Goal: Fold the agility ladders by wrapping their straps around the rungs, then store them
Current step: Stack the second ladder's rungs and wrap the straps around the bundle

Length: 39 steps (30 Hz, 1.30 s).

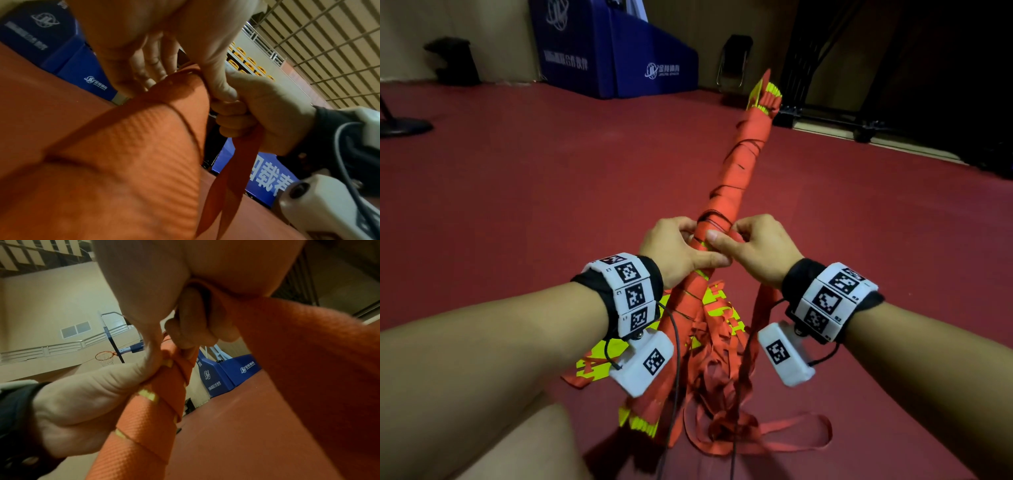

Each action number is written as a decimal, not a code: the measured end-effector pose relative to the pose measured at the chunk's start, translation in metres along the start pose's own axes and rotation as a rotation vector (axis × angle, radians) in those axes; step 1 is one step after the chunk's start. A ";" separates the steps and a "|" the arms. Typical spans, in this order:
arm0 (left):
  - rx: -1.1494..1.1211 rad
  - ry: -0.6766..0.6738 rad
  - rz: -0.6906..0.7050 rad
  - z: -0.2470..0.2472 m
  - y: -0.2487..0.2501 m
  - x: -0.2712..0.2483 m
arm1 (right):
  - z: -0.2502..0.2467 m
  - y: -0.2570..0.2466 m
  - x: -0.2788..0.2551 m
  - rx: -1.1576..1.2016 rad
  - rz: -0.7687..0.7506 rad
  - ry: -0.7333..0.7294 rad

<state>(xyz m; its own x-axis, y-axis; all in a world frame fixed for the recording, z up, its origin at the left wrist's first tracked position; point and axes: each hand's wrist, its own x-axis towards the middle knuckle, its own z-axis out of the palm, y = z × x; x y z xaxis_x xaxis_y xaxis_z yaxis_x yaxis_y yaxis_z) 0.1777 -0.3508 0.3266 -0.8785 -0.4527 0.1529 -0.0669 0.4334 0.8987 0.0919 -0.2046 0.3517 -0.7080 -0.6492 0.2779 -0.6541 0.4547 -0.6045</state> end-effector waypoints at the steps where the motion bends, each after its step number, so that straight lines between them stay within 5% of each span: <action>1: 0.012 -0.017 -0.010 0.000 0.002 -0.001 | 0.000 0.001 0.000 -0.003 0.004 0.007; 9: -0.393 -0.241 -0.211 0.003 0.012 -0.007 | -0.003 0.020 0.005 0.201 0.061 -0.045; 21: -0.384 -0.139 -0.235 -0.003 0.001 0.001 | -0.006 0.022 0.009 0.353 0.236 -0.149; 26: -0.289 -0.073 -0.145 -0.004 -0.002 -0.001 | -0.002 0.011 0.000 0.190 0.053 -0.200; 32: -0.037 -0.001 -0.017 0.001 0.003 -0.008 | 0.002 0.000 -0.001 0.028 0.036 -0.133; 39: -0.176 -0.162 -0.029 0.002 0.008 -0.012 | -0.006 -0.006 -0.007 -0.152 0.121 -0.073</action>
<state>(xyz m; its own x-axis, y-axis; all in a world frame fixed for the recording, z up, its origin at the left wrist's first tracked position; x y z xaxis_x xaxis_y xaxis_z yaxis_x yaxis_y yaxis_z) 0.1863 -0.3403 0.3308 -0.9426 -0.3263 0.0708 -0.0222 0.2728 0.9618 0.0991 -0.1995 0.3581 -0.7662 -0.6244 0.1516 -0.6020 0.6151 -0.5091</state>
